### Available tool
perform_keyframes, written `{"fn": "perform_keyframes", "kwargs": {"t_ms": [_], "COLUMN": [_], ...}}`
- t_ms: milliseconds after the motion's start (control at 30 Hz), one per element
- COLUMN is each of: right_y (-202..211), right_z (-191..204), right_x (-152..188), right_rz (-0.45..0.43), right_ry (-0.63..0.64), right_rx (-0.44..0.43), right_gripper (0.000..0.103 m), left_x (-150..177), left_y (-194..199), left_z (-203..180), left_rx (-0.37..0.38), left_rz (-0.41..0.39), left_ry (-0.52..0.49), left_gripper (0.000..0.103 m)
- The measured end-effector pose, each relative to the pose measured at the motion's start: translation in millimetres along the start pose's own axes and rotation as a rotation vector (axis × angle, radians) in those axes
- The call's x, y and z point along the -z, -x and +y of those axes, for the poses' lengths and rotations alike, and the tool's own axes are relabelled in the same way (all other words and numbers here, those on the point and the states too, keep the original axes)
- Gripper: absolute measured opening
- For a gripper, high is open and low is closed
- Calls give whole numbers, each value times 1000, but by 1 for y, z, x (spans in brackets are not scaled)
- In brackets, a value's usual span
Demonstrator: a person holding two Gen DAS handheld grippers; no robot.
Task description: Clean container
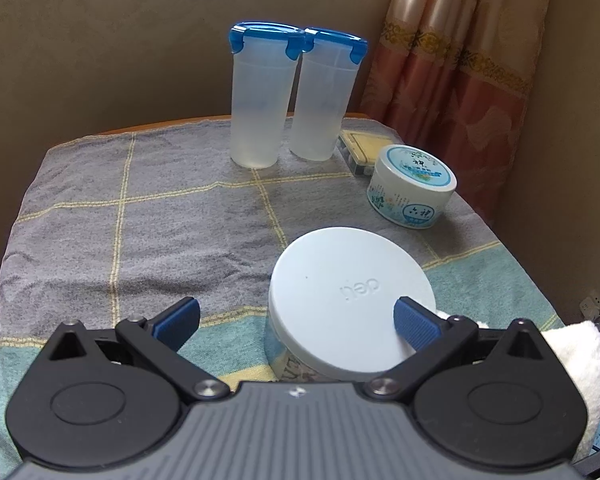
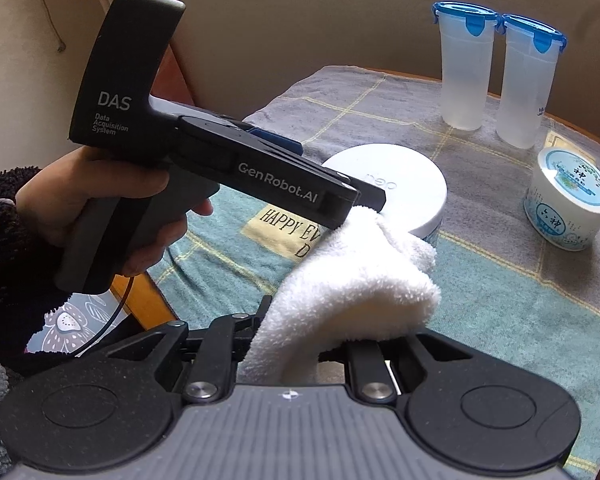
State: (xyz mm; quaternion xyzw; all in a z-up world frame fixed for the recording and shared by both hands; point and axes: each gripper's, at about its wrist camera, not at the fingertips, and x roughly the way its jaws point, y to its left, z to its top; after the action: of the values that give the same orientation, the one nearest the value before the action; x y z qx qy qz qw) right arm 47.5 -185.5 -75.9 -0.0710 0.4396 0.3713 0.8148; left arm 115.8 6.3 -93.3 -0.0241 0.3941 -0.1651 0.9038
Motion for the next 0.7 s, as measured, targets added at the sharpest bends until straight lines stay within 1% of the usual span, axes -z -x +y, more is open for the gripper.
{"fn": "perform_keyframes", "kwargs": {"t_ms": [133, 200, 300, 333, 467, 567, 700], "right_y": [11, 21, 38, 44, 62, 70, 70], "right_z": [-4, -10, -23, -28, -46, -54, -61], "right_x": [2, 3, 6, 7, 13, 18, 22], "right_rz": [-31, -56, -102, -114, -160, -182, -192], "right_ry": [-30, -56, -102, -115, -162, -186, -200], "right_rx": [20, 45, 89, 106, 157, 167, 155], "right_gripper": [19, 19, 19, 19, 19, 19, 19], "left_x": [0, 0, -2, -3, -3, -3, -3], "left_y": [1, 2, 4, 3, -4, -8, -12], "left_z": [-1, -5, -10, -13, -27, -32, -36], "left_rx": [-5, -15, 22, 23, 4, -9, -15], "left_rz": [-5, -20, -34, -36, -30, -36, -35], "left_ry": [-6, -22, -24, -27, -60, -57, -53], "left_gripper": [103, 103, 103, 103, 103, 103, 103]}}
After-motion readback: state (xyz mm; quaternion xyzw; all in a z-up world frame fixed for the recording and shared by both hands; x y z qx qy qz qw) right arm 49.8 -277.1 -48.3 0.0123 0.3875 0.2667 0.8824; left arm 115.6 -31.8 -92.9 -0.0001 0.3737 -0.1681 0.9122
